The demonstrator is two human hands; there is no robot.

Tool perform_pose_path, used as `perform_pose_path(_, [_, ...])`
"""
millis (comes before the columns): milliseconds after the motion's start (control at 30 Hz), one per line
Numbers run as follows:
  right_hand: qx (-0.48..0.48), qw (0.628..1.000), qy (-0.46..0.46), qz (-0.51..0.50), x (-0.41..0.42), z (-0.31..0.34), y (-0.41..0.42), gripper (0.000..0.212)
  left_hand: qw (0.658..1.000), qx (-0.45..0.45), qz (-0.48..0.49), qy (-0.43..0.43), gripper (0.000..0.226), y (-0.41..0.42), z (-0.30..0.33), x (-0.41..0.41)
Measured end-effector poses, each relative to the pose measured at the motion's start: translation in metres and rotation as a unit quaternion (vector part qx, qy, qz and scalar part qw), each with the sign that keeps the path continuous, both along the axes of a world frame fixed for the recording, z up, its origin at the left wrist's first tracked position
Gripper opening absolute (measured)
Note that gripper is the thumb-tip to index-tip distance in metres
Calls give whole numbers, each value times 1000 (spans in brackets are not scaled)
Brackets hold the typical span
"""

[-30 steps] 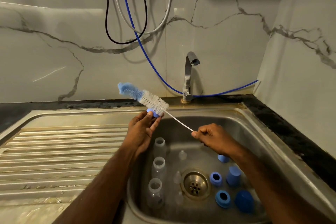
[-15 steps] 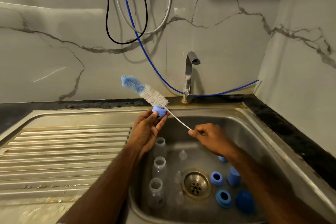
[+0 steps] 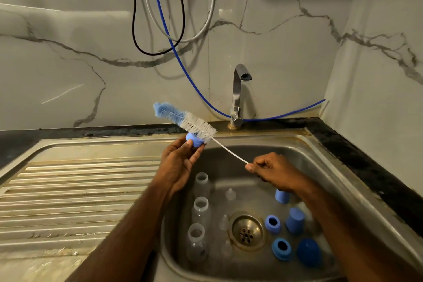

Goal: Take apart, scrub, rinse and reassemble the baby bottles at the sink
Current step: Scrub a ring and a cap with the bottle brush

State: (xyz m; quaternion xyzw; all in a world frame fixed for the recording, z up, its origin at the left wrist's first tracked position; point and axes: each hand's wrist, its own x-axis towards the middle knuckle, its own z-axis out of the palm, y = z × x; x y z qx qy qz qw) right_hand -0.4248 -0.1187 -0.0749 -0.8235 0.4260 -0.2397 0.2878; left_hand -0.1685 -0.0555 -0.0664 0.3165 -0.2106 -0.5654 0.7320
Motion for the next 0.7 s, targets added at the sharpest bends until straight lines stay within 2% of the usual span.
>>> perform_pose_path(133, [-39, 999, -21, -25, 9, -7, 2, 36, 998, 5, -35, -56, 29, 0, -2, -13])
perform_pose_path(300, [-30, 999, -14, -2, 4, -3, -1, 40, 1000, -5, -12, -6, 28, -1, -2, -3])
perform_pose_path(467, [-51, 998, -18, -24, 9, -8, -1, 34, 998, 7, -38, -44, 28, 1, -1, -13])
perform_pose_path(600, [-9, 1000, -5, 13, 3, -3, 0, 37, 1000, 2, -13, 9, 24, 0, -1, -7])
perform_pose_path(700, [-22, 999, -14, -24, -2, -5, -4, 38, 1000, 6, -27, 4, 27, 1, -1, -7])
